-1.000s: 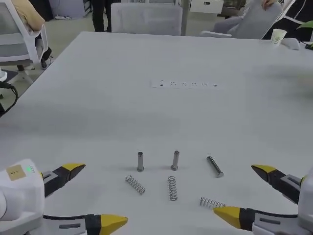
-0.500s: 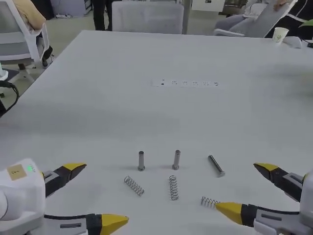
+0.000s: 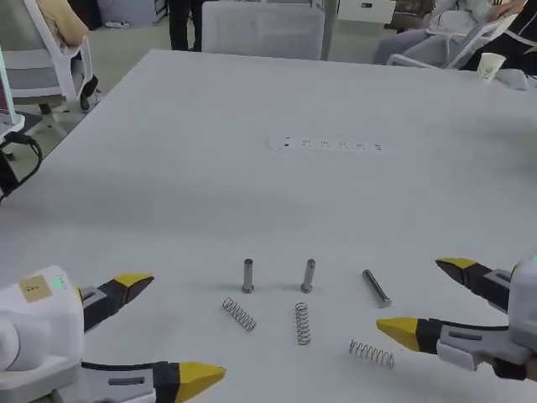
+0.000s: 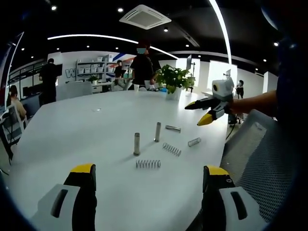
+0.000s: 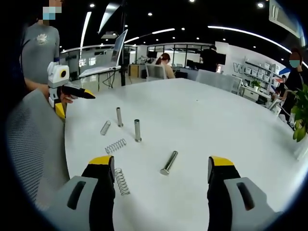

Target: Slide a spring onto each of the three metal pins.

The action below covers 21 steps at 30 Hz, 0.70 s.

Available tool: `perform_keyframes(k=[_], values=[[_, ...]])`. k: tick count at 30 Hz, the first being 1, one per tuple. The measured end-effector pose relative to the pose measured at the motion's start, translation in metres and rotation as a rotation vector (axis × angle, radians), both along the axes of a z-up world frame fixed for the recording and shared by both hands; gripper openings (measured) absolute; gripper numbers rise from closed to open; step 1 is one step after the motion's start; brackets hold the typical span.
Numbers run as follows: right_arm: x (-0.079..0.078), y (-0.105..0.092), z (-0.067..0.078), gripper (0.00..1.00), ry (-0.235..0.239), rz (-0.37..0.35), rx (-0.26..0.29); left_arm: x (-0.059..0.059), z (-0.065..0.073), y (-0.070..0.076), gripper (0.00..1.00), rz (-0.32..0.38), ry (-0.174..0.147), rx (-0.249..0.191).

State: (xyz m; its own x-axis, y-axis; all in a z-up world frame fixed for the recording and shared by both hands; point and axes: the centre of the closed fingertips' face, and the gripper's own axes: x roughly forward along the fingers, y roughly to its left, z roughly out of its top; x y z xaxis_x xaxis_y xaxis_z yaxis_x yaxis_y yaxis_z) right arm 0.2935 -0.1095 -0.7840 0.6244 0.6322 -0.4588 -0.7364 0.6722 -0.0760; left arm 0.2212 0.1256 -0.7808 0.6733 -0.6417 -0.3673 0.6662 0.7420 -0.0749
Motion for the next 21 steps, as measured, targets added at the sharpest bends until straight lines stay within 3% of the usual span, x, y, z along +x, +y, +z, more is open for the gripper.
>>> perform_keyframes(k=[11,21], values=[[0.032,0.008,-0.001,0.75,0.020,0.000,-0.065,0.001,0.001,0.000,0.89,0.001,-0.005,-0.003],[0.055,0.014,-0.011,0.72,0.059,0.003,-0.121,0.000,0.001,-0.001,0.90,-0.008,-0.008,0.003]])
